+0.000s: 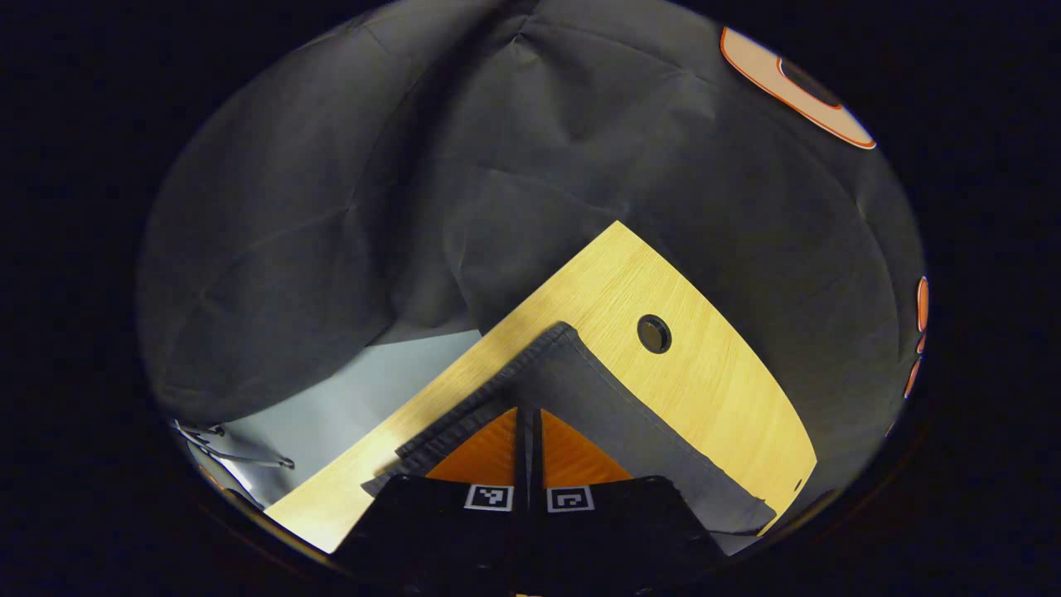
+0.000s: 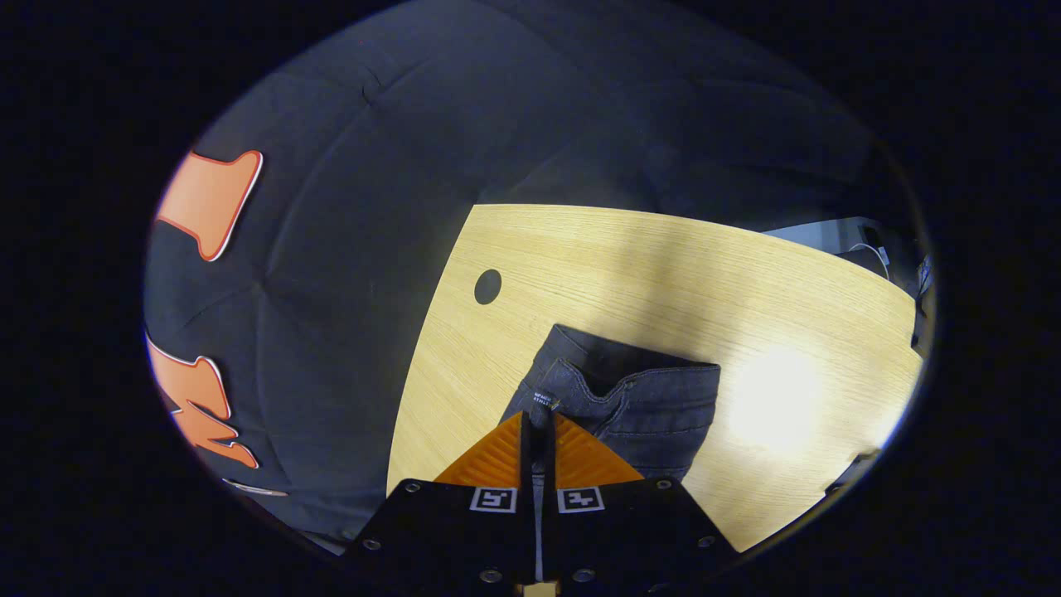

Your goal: Grasp the waist and the cuffs of the jeans and fold them to make the two legs overlap; first hold the waist and fold one-third of the jeans toward the cuffs, then hold the cuffs and fold the remaining one-third in the same direction to finish folding.

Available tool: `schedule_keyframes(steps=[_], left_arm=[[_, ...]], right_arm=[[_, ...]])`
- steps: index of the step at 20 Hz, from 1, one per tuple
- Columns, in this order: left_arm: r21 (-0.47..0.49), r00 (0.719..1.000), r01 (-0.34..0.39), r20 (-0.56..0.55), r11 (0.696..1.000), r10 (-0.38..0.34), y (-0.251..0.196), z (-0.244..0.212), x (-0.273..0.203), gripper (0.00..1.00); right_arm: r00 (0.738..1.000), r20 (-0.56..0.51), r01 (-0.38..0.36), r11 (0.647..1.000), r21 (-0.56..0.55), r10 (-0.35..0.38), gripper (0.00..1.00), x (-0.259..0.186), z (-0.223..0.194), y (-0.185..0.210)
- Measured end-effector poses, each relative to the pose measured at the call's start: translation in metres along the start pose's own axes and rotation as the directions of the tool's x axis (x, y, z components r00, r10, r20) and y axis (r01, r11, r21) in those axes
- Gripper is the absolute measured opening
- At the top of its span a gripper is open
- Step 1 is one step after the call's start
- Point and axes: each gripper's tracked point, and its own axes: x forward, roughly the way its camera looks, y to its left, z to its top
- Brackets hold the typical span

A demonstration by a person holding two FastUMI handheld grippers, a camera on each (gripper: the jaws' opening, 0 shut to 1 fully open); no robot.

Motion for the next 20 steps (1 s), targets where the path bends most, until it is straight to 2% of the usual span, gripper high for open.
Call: schedule_keyframes(steps=[2, 4, 5, 6, 7, 8, 9, 10, 11, 12, 13, 14, 15, 19, 20], left_arm=[[0.018, 1.0, 0.019, 0.001, 1.0, -0.019, -0.003, 0.003, -0.003, 0.01], [0.041, 0.995, 0.087, 0.037, 0.995, -0.088, -0.01, 0.015, -0.01, 0.01], [0.062, 0.991, 0.113, 0.064, 0.992, -0.117, -0.009, 0.023, -0.016, 0.01], [0.085, 0.984, 0.146, 0.09, 0.986, -0.153, -0.01, 0.028, -0.02, 0.01], [0.117, 0.977, 0.168, 0.116, 0.979, -0.181, -0.013, 0.034, -0.024, 0.01], [0.153, 0.967, 0.193, 0.138, 0.969, -0.214, -0.021, 0.032, -0.03, 0.09], [0.193, 0.956, 0.212, 0.162, 0.958, -0.244, -0.029, 0.033, -0.038, 0.11], [0.24, 0.945, 0.219, 0.19, 0.946, -0.267, -0.036, 0.038, -0.044, 0.29], [0.288, 0.933, 0.218, 0.219, 0.933, -0.286, -0.041, 0.038, -0.058, 0.47], [0.332, 0.921, 0.211, 0.247, 0.92, -0.3, -0.049, 0.035, -0.074, 0.65], [0.367, 0.909, 0.207, 0.271, 0.907, -0.317, -0.059, 0.032, -0.088, 0.83], [0.392, 0.897, 0.204, 0.294, 0.897, -0.332, -0.069, 0.029, -0.096, 0.8], [0.412, 0.883, 0.206, 0.312, 0.887, -0.35, -0.077, 0.024, -0.108, 0.8], [0.492, 0.823, 0.205, 0.381, 0.846, -0.421, -0.103, 0.002, -0.153, 0.96], [0.518, 0.805, 0.196, 0.401, 0.833, -0.438, -0.108, -0.003, -0.165, 0.9]], right_arm=[[1.0, -0.014, -0.007, 1.0, -0.005, 0.007, 0.04, 0.01, 0.003, 0.012], [0.999, -0.043, 0.019, 1.0, -0.01, -0.019, 0.04, 0.02, -0.003, 0.009], [0.999, -0.046, 0.011, 1.0, 0.003, -0.01, 0.03, 0.022, -0.005, 0.014], [0.999, -0.043, 0.003, 1.0, -0.004, -0.003, 0.11, 0.025, -0.005, 0.019], [0.999, -0.032, -0.01, 1.0, -0.017, 0.009, 0.07, 0.024, -0.004, 0.023], [0.999, -0.027, -0.017, 0.999, -0.04, 0.016, 0.26, 0.024, -0.003, 0.022], [1.0, -0.021, -0.018, 0.998, -0.063, 0.017, 0.45, 0.014, -0.003, 0.017], [1.0, -0.008, -0.009, 0.995, -0.094, 0.009, 0.55, 0.008, -0.002, 0.012], [1.0, 0.012, 0.009, 0.991, -0.132, -0.007, 0.7, 0.003, 0.0, 0.004], [0.999, 0.034, 0.024, 0.985, -0.171, -0.019, 0.8, -0.001, 0.002, -0.004], [0.998, 0.052, 0.044, 0.978, -0.203, -0.034, 0.83, -0.005, 0.003, -0.01], [0.997, 0.062, 0.053, 0.973, -0.226, -0.04, 0.89, -0.006, 0.002, -0.017], [0.996, 0.062, 0.07, 0.969, -0.238, -0.057, 0.92, -0.007, 0.0, -0.026], [0.993, 0.039, 0.12, 0.967, -0.227, -0.114, 0.98, 0.001, -0.009, -0.068], [0.992, 0.033, 0.128, 0.967, -0.219, -0.124, 0.99, 0.005, -0.012, -0.077]])
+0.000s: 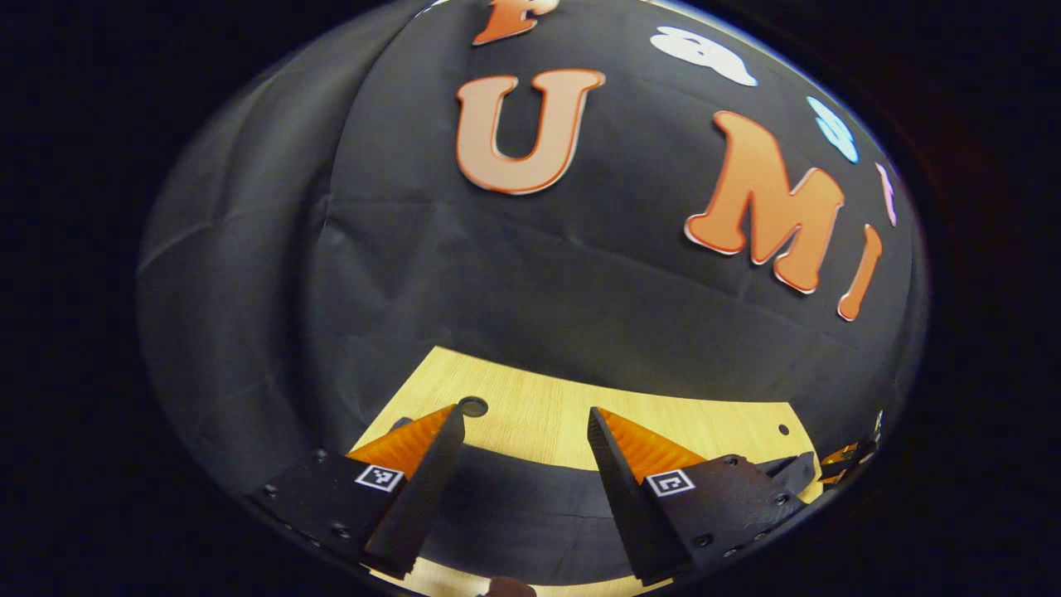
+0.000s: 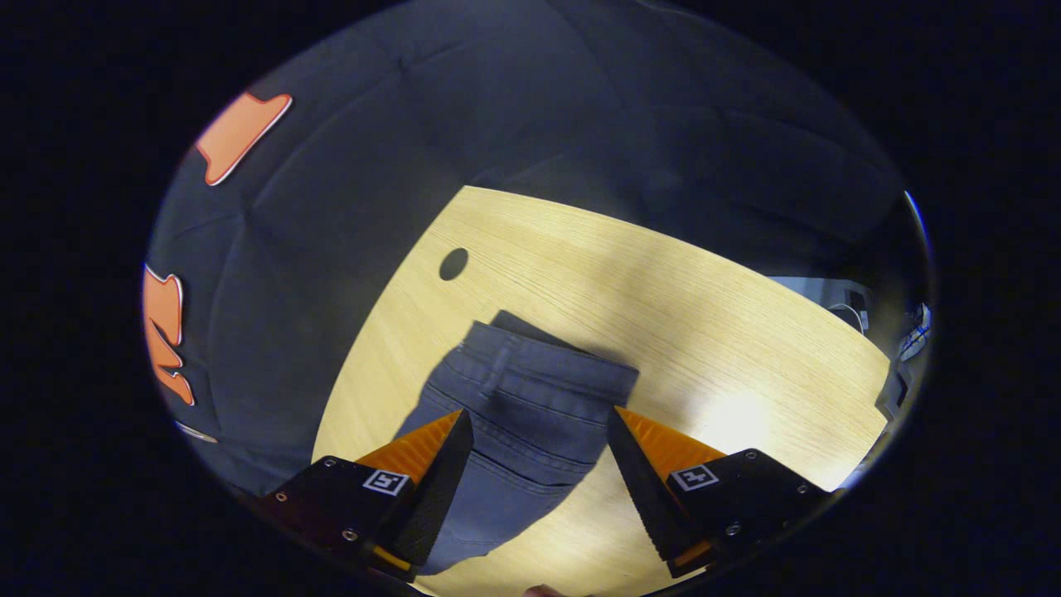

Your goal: Grasp the waist and the cuffs of the jeans and fold them to make the two legs overlap; first hold the waist and fold one-third of the jeans toward the cuffs, then hold the cuffs and fold the remaining one-third in the same direction to finish folding.

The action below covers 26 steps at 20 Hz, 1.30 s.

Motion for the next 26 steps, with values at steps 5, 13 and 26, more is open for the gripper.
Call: schedule_keyframes(steps=[5, 13, 26], left_arm=[[0.082, 0.987, 0.037, 0.154, 0.996, -0.05, -0.04, 0.028, -0.047, 0.9], [0.138, 0.951, 0.023, 0.302, 0.99, -0.064, -0.091, 0.046, -0.117, 0.91], [0.19, 0.968, 0.021, 0.243, 0.981, -0.068, -0.129, 0.003, -0.151, 0.91]], right_arm=[[1.0, 0.003, 0.017, 1.0, 0.01, -0.017, 0.99, 0.019, -0.002, -0.02], [1.0, 0.016, -0.021, 1.0, -0.019, 0.021, 0.99, 0.043, -0.007, -0.019], [0.974, 0.204, -0.081, 0.994, -0.074, 0.095, 0.25, 0.037, 0.005, 0.002]])
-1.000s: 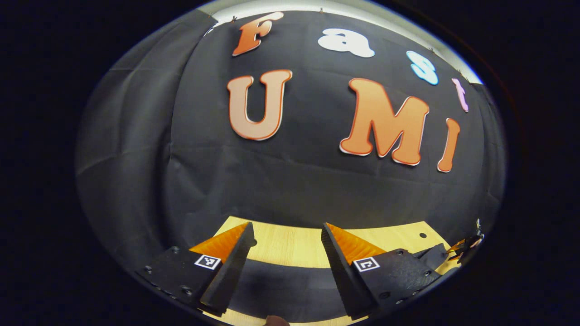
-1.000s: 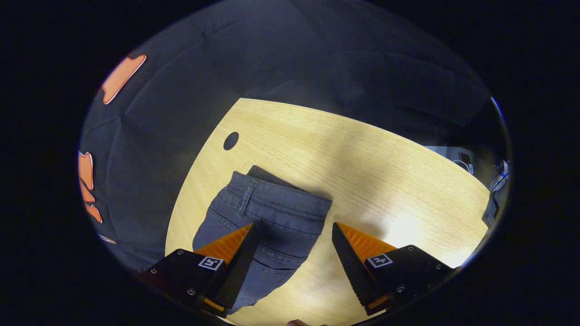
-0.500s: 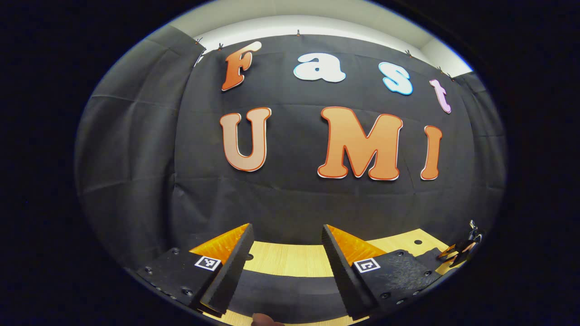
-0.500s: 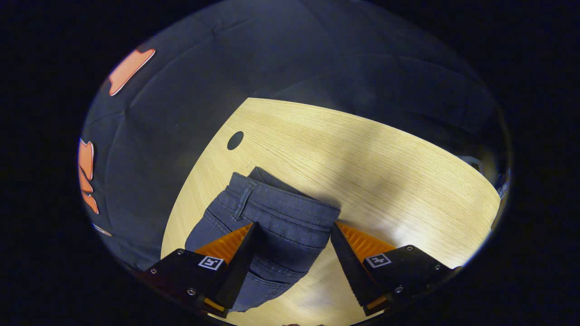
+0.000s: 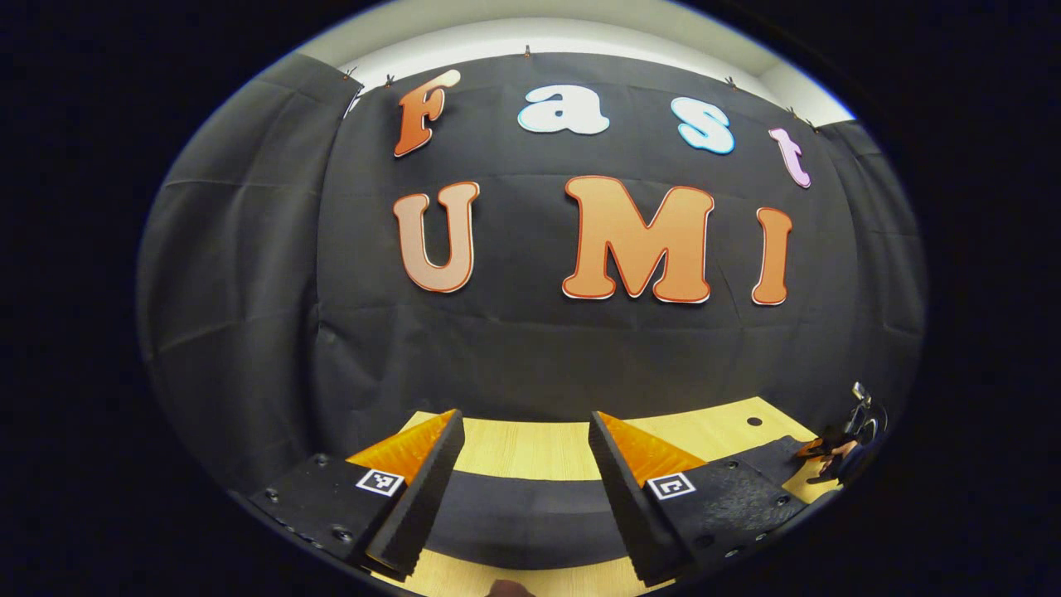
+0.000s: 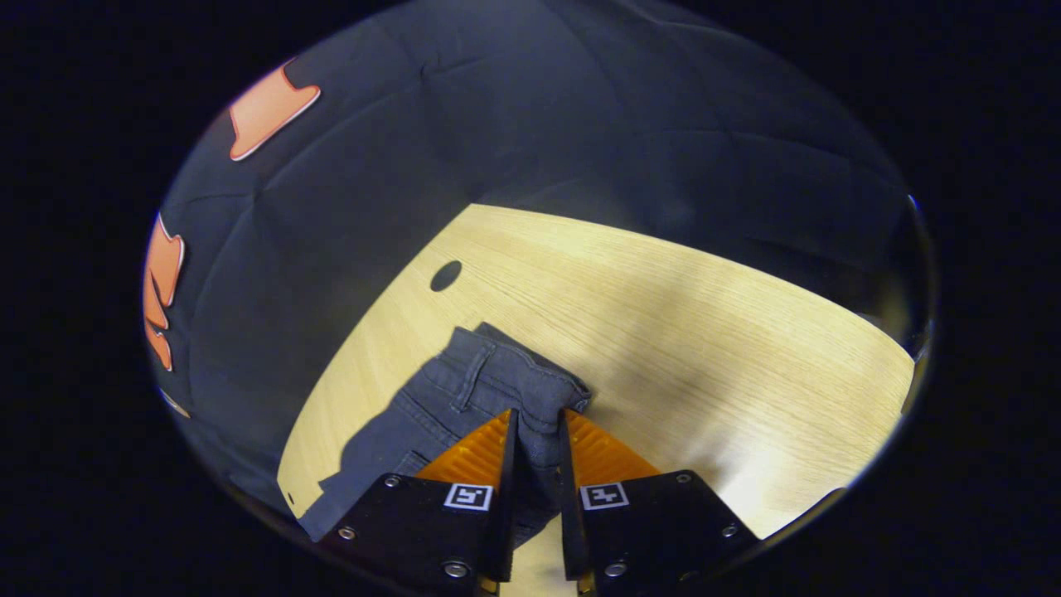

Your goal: Grasp the waist and the cuffs of the jeans and fold them to make the two legs overlap; first hold the waist and fold one-third of the jeans toward the cuffs, then hold the cuffs and fold the remaining one-third in the same direction to finish folding.

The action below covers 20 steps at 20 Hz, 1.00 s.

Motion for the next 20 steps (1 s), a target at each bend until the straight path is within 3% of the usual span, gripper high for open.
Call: schedule_keyframes(steps=[3, 4, 6, 9, 13, 20], left_arm=[[-0.014, 1.0, 0.007, 0.0, 1.0, -0.007, 0.001, 0.002, 0.001, 0.91], [-0.02, 1.0, 0.011, -0.004, 1.0, -0.012, 0.003, 0.001, 0.001, 0.91], [-0.03, 1.0, 0.027, -0.009, 0.999, -0.027, 0.005, -0.001, 0.005, 0.91], [-0.037, 0.999, 0.037, -0.017, 0.999, -0.038, 0.011, -0.003, 0.006, 0.91], [-0.046, 0.999, 0.039, -0.013, 0.998, -0.04, 0.025, -0.002, 0.011, 0.91], [-0.074, 1.0, 0.028, -0.004, 0.997, -0.028, 0.054, -0.002, 0.009, 0.91]], right_arm=[[0.995, 0.043, -0.091, 0.995, 0.033, 0.089, 0.24, -0.021, 0.017, 0.023], [0.995, 0.07, -0.078, 0.996, 0.03, 0.076, 0.24, -0.028, 0.023, 0.024], [0.992, 0.066, -0.111, 0.994, 0.022, 0.11, 0.07, -0.032, 0.018, 0.034], [0.993, 0.062, -0.101, 0.994, 0.041, 0.099, 0.08, -0.043, 0.015, 0.038], [0.985, 0.095, -0.146, 0.989, 0.001, 0.145, 0.06, -0.069, 0.012, 0.059], [0.957, 0.12, -0.256, 0.963, -0.086, 0.265, 0.06, -0.118, -0.006, 0.139]])
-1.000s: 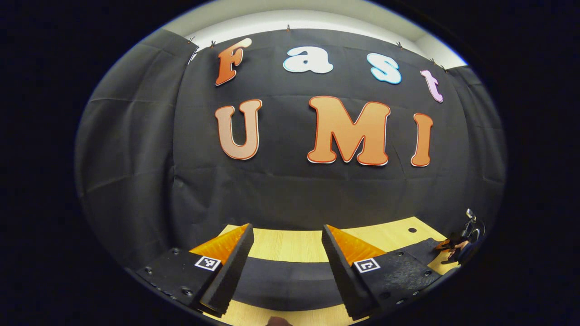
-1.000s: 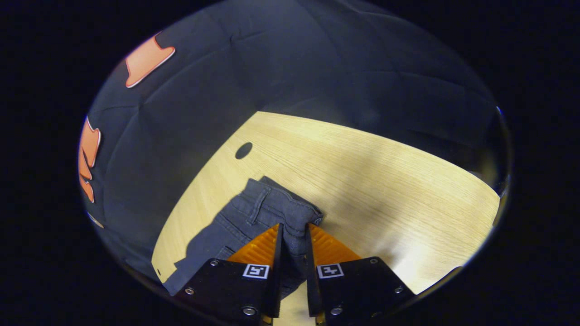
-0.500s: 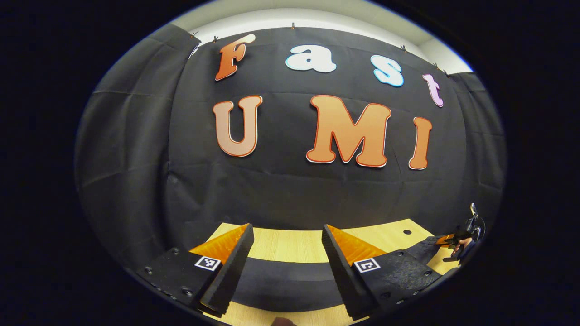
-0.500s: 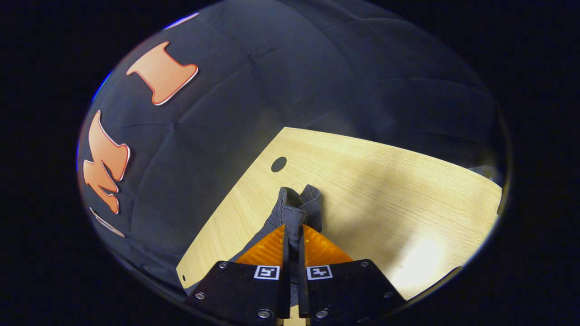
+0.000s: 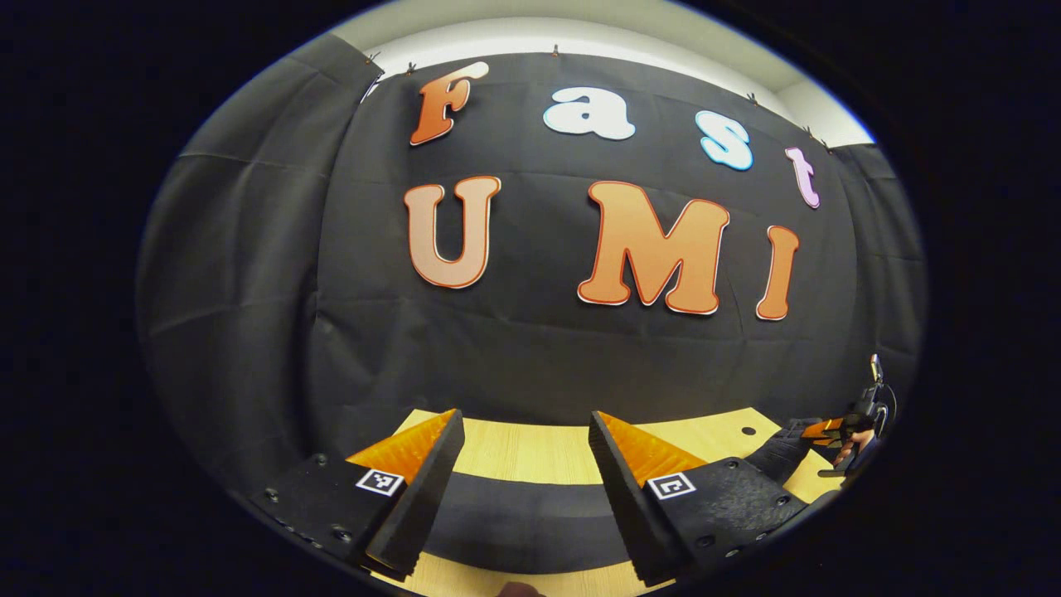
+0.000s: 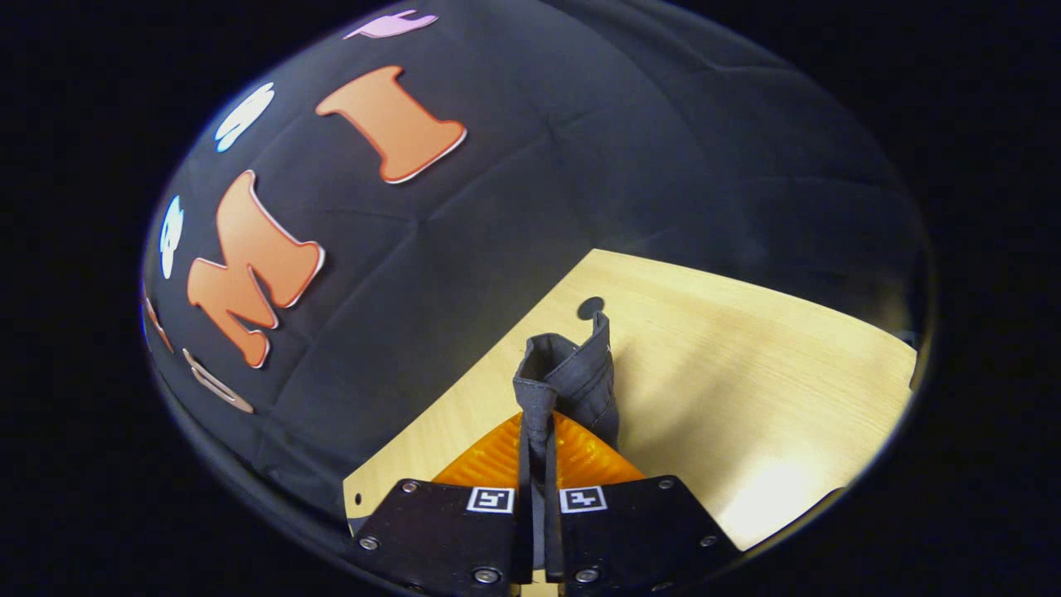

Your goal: Grasp the waist and the cuffs of the jeans and fold them to make the two legs overlap; first hold the waist and fold one-third of the jeans toward the cuffs, then hold the cuffs and fold the remaining one-third in the same direction to finish folding.

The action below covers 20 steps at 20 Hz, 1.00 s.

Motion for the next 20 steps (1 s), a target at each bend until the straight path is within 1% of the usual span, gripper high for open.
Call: schedule_keyframes(steps=[4, 7, 10, 13, 14, 16, 19, 20], left_arm=[[-0.013, 1.0, -0.009, 0.003, 1.0, 0.009, 0.018, 0.001, -0.003, 0.91], [-0.026, 1.0, -0.023, 0.017, 0.999, 0.023, 0.034, 0.001, -0.008, 0.91], [0.002, 0.998, -0.033, 0.052, 0.999, 0.033, 0.038, 0.014, -0.013, 0.91], [0.027, 0.997, -0.019, 0.079, 0.999, 0.017, 0.035, 0.023, -0.018, 0.91], [0.029, 0.997, -0.016, 0.081, 0.999, 0.013, 0.036, 0.025, -0.018, 0.91], [0.025, 0.997, -0.019, 0.076, 1.0, 0.017, 0.04, 0.023, -0.017, 0.91], [0.012, 0.998, -0.034, 0.061, 0.999, 0.033, 0.062, 0.017, -0.02, 0.9], [0.008, 0.998, -0.045, 0.052, 0.999, 0.045, 0.07, 0.014, -0.017, 0.91]], right_arm=[[0.997, -0.021, -0.077, 0.994, -0.075, 0.075, 0.06, -0.013, -0.021, 0.057], [0.994, -0.029, -0.111, 0.987, -0.116, 0.108, 0.06, -0.019, -0.035, 0.09], [0.988, -0.053, -0.149, 0.977, -0.155, 0.142, 0.06, -0.024, -0.055, 0.119], [0.985, -0.066, -0.169, 0.968, -0.183, 0.159, 0.06, -0.028, -0.077, 0.138], [0.981, -0.081, -0.188, 0.962, -0.196, 0.175, 0.06, -0.027, -0.085, 0.149], [0.979, -0.103, -0.195, 0.956, -0.22, 0.176, 0.06, -0.026, -0.106, 0.161], [0.972, -0.173, -0.196, 0.952, -0.236, 0.158, 0.06, -0.022, -0.142, 0.17], [0.965, -0.199, -0.215, 0.95, -0.227, 0.171, 0.07, -0.02, -0.154, 0.175]])
